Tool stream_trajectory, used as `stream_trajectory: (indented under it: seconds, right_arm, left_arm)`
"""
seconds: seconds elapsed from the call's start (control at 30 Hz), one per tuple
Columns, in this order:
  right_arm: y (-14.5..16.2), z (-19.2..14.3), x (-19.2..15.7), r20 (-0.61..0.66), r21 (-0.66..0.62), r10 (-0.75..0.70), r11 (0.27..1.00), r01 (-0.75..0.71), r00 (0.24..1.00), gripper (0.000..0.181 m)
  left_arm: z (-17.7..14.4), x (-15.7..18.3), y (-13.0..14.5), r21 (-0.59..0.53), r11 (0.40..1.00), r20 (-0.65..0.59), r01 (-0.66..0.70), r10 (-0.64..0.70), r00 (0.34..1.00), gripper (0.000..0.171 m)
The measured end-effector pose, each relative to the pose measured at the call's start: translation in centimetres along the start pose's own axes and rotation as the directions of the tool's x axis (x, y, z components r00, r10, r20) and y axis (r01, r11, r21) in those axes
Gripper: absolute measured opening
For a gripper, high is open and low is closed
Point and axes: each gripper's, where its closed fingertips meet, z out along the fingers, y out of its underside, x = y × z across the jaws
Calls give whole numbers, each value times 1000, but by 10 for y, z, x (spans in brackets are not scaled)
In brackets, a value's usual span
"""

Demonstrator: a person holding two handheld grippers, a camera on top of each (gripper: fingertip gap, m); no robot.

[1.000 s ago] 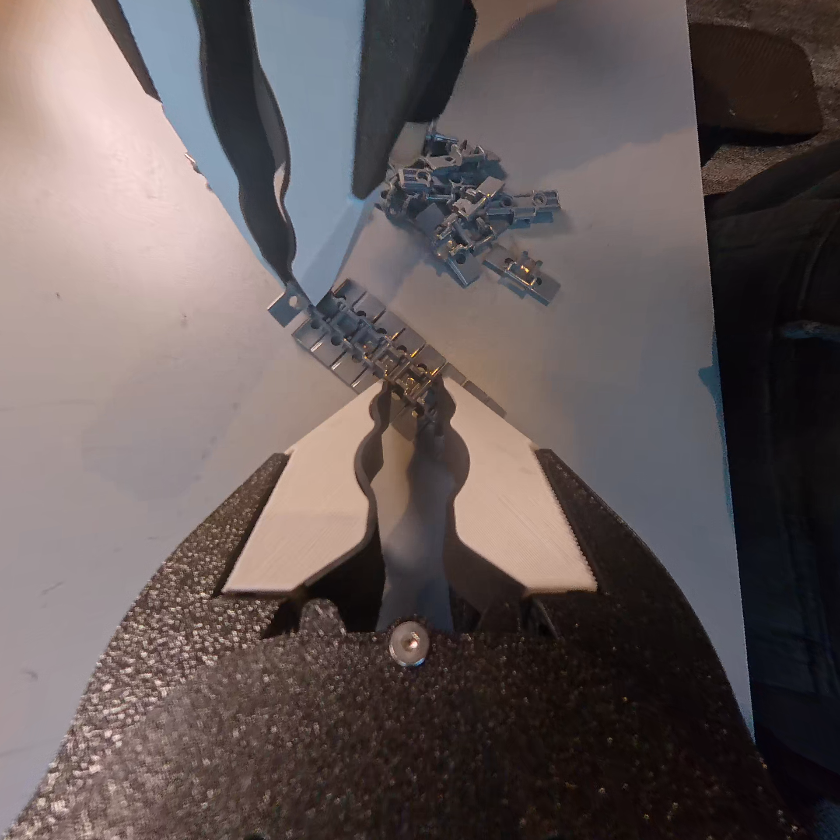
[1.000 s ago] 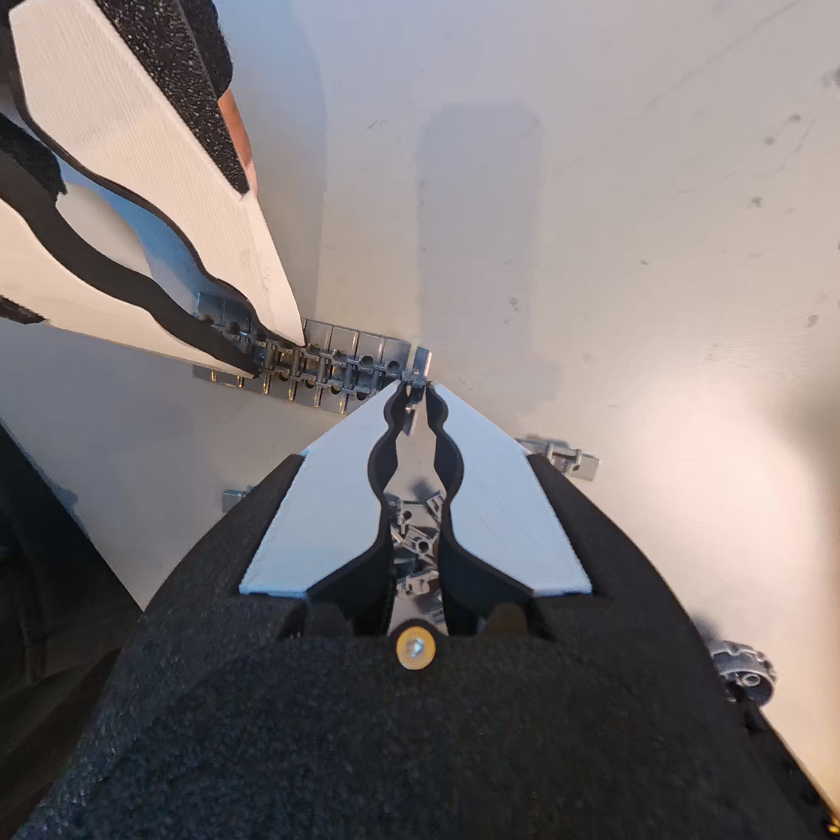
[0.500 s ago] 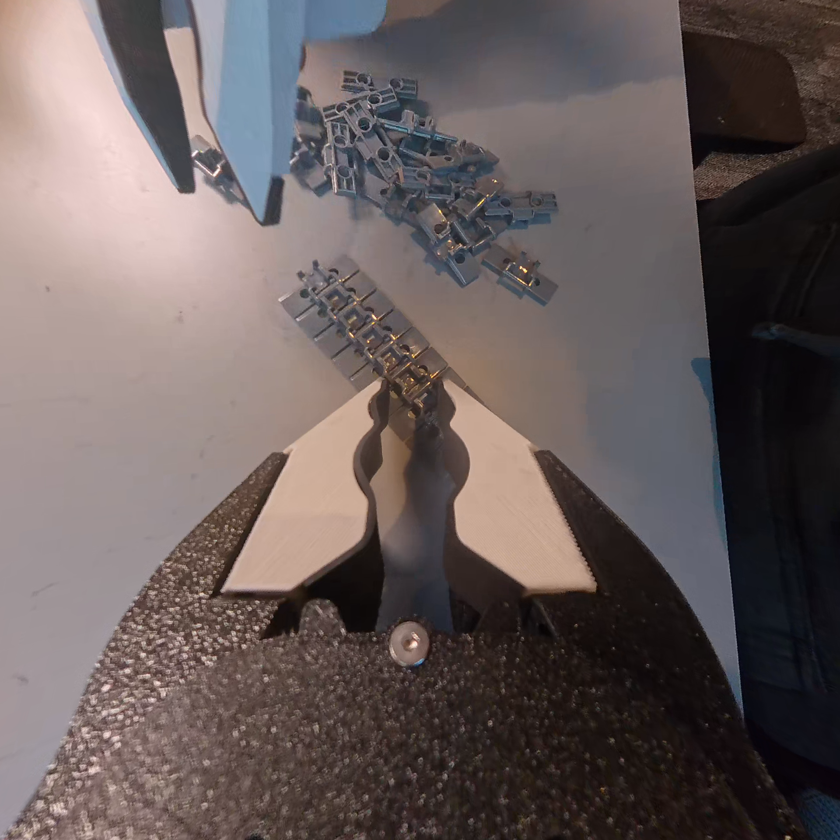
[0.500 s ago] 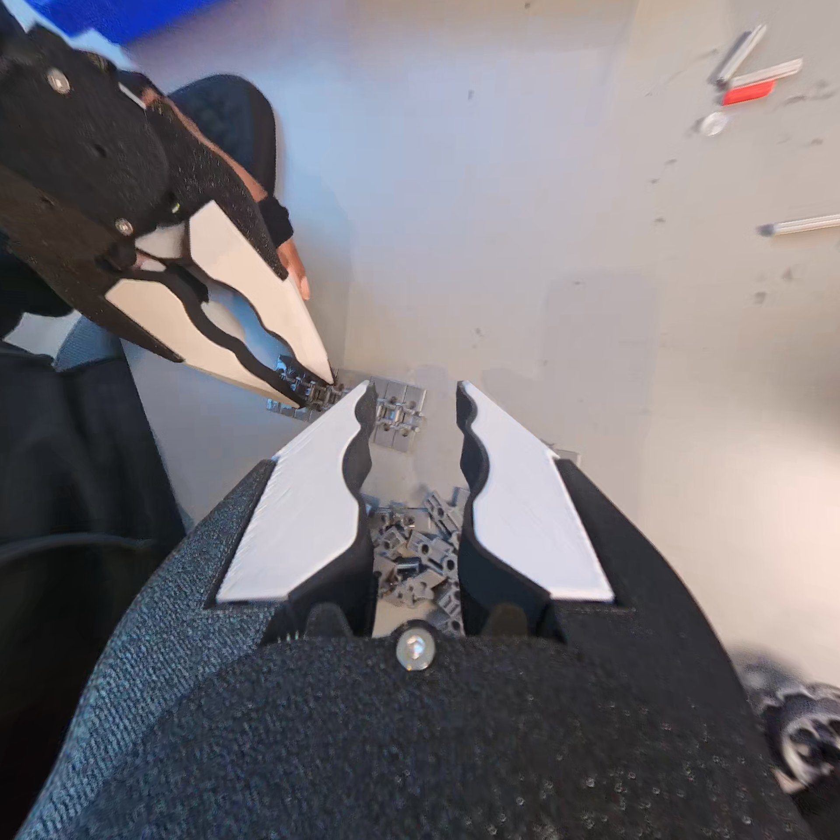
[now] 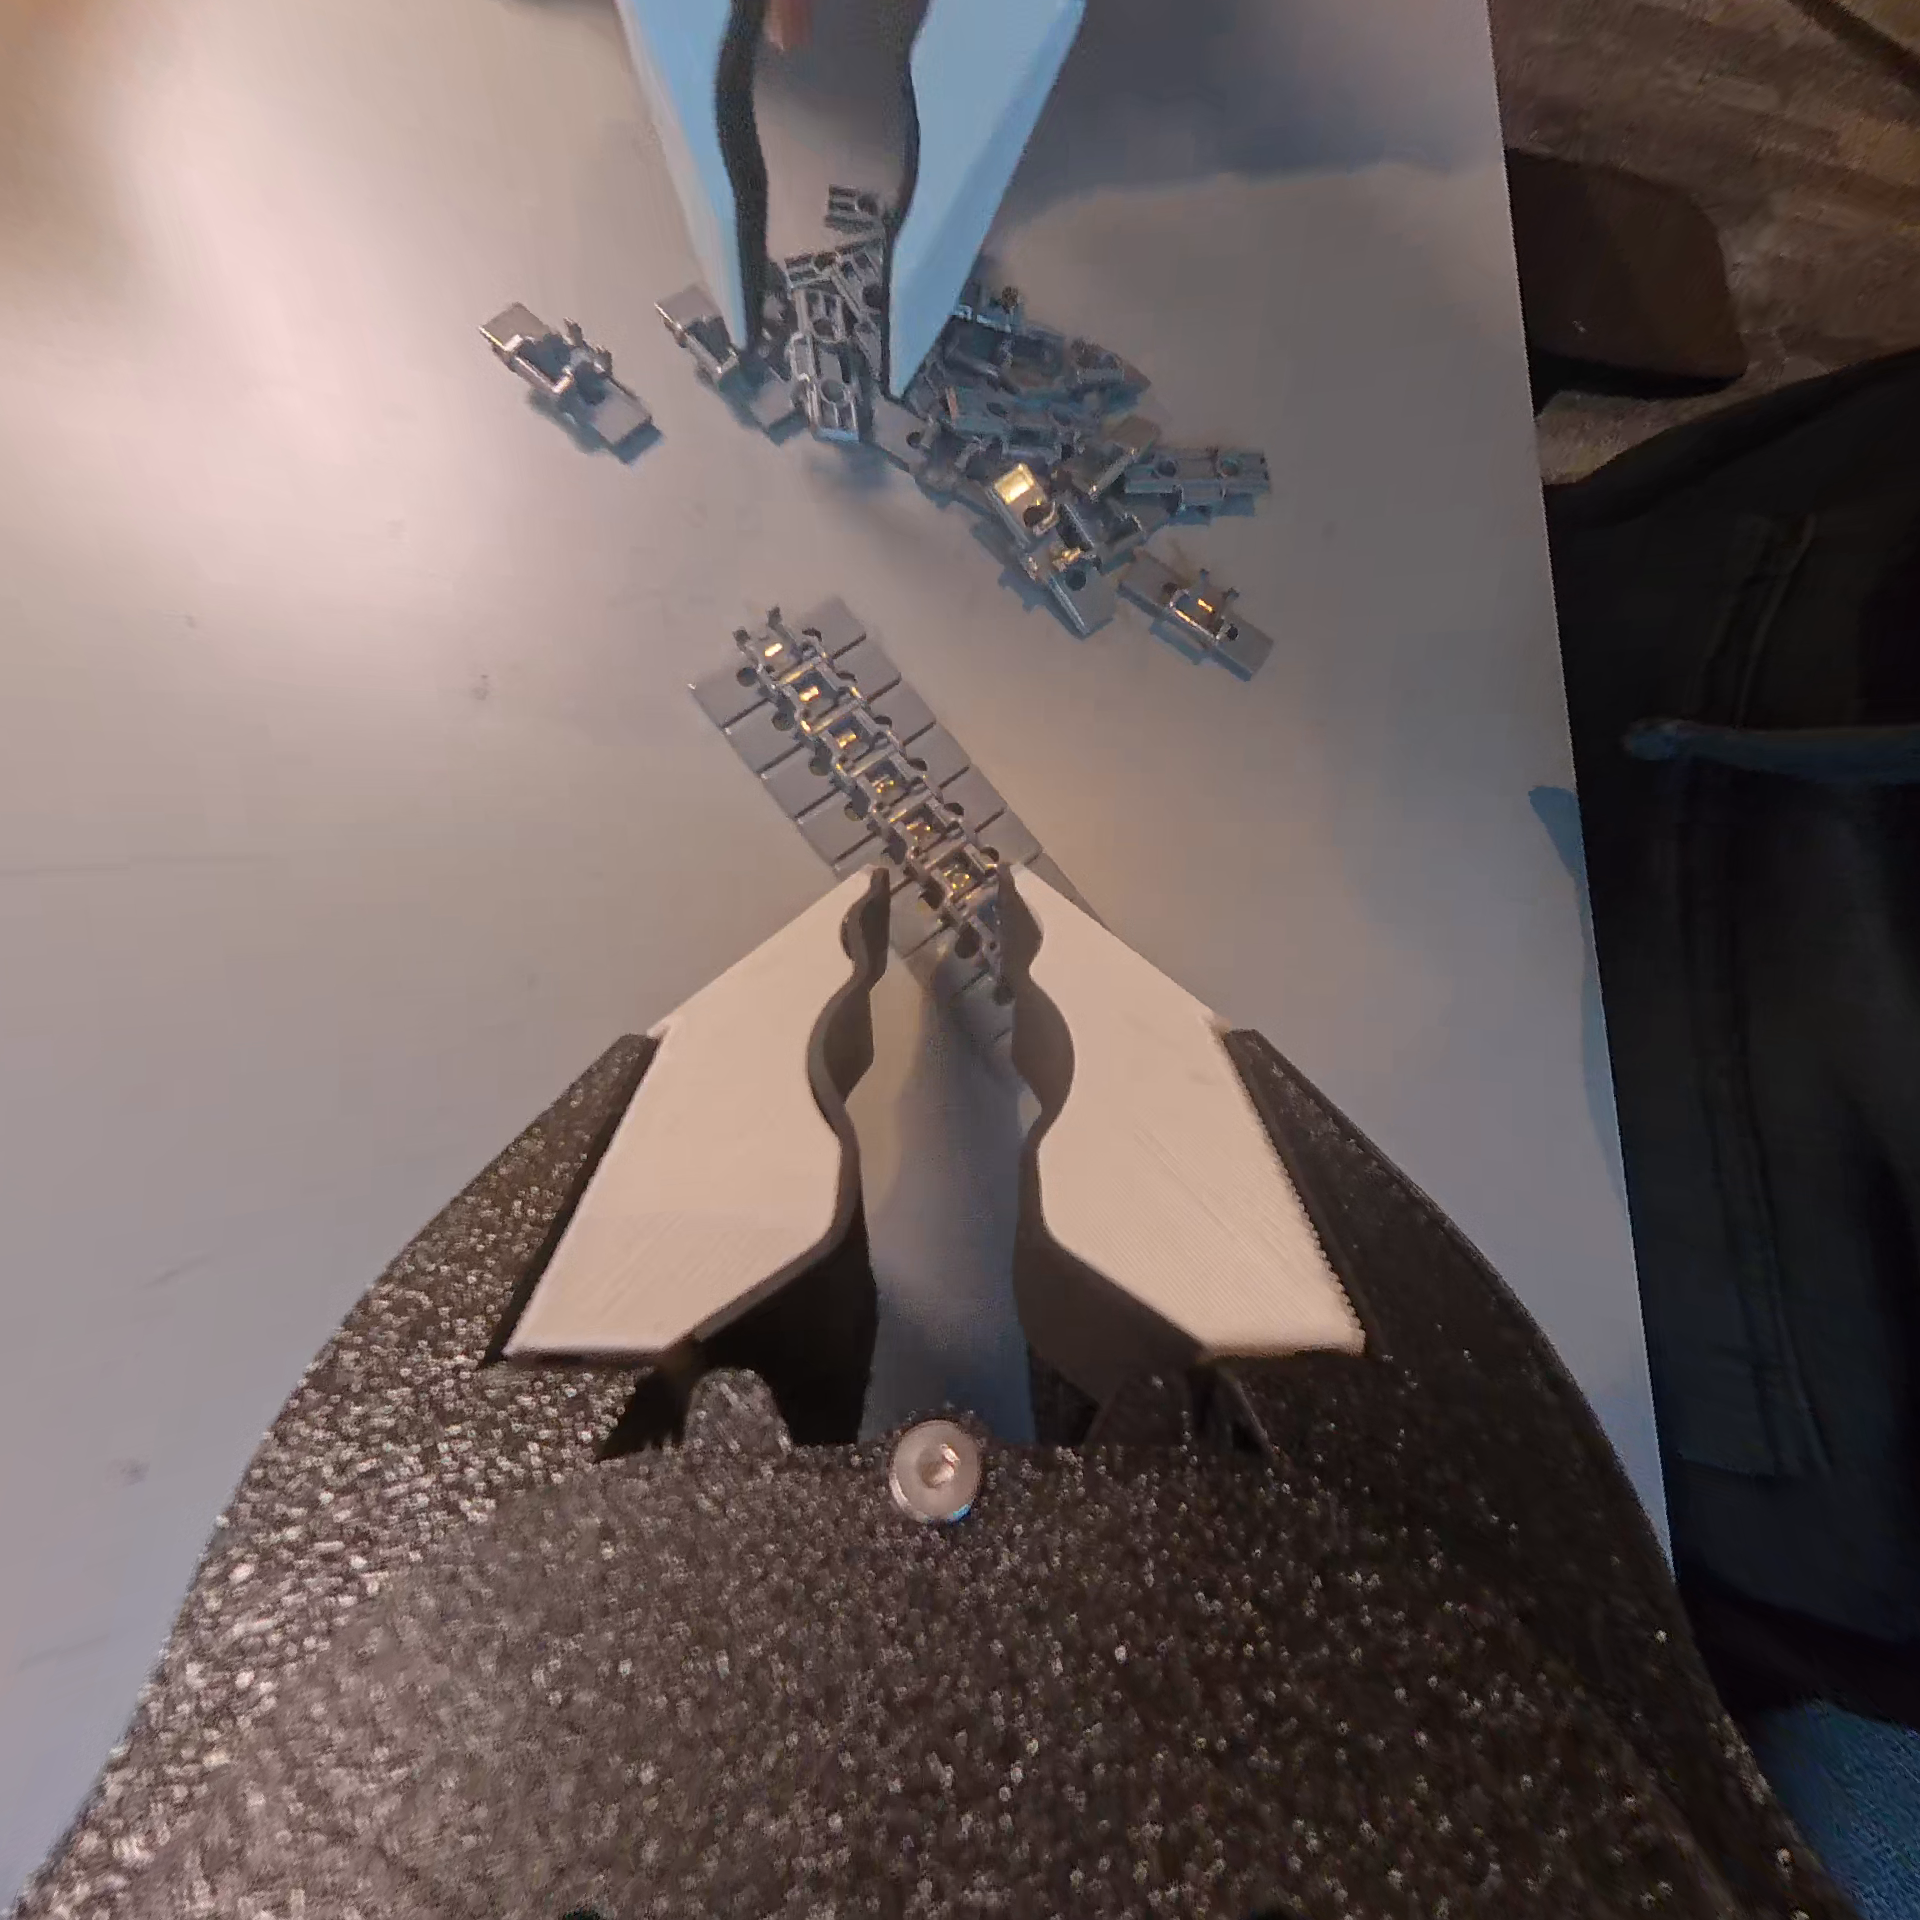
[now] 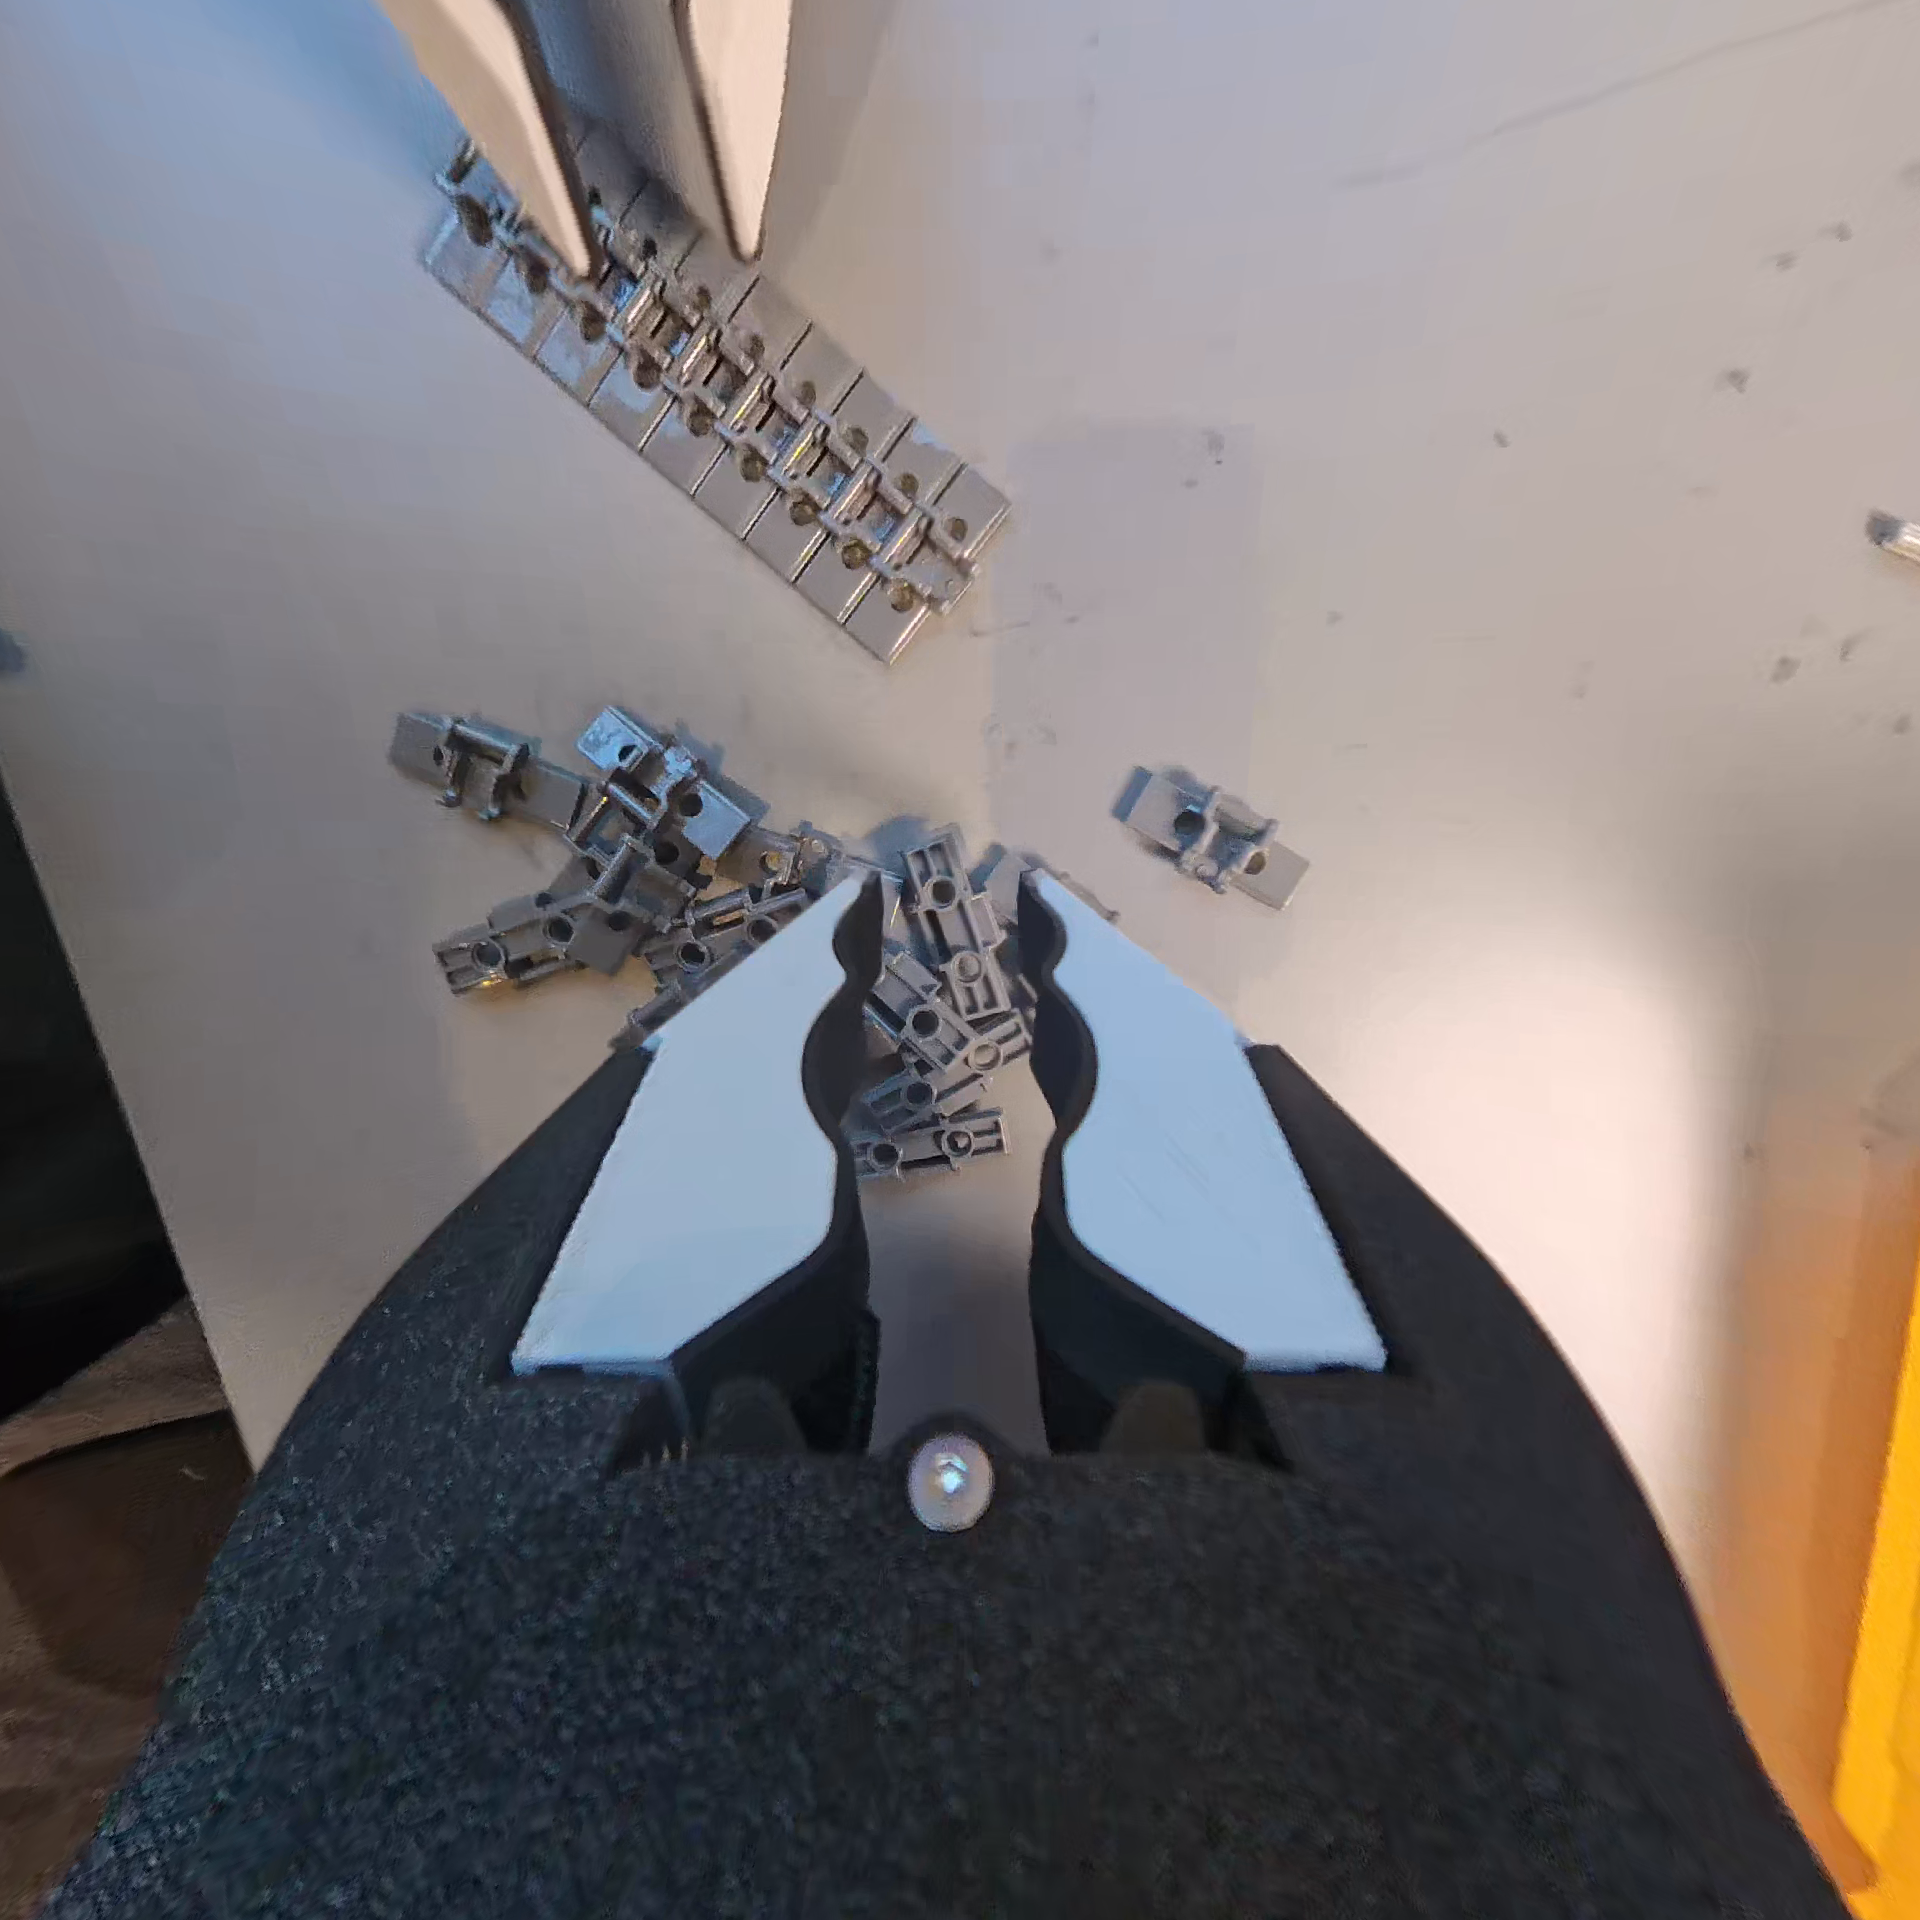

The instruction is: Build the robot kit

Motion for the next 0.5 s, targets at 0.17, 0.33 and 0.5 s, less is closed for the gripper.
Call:
stream_trajectory:
  seconds: [0.17, 0.33, 0.5]
  right_arm:
    - [5, 9, 1, -26, -12, -57, 998, 56, 998, 15]
    - [-12, -1, -3, -31, 103, -73, 992, 75, 997, 14]
    - [-88, -44, -20, -11, 549, -13, 835, 17, 1000, 14]
  left_arm:
    - [-6, -6, -13, 92, 995, -3, 30, -29, 1000, 18]
    - [-12, -7, -27, 185, 982, -13, 42, -40, 999, 18]
    - [-25, -1, -52, 336, 941, -33, 38, -29, 999, 23]
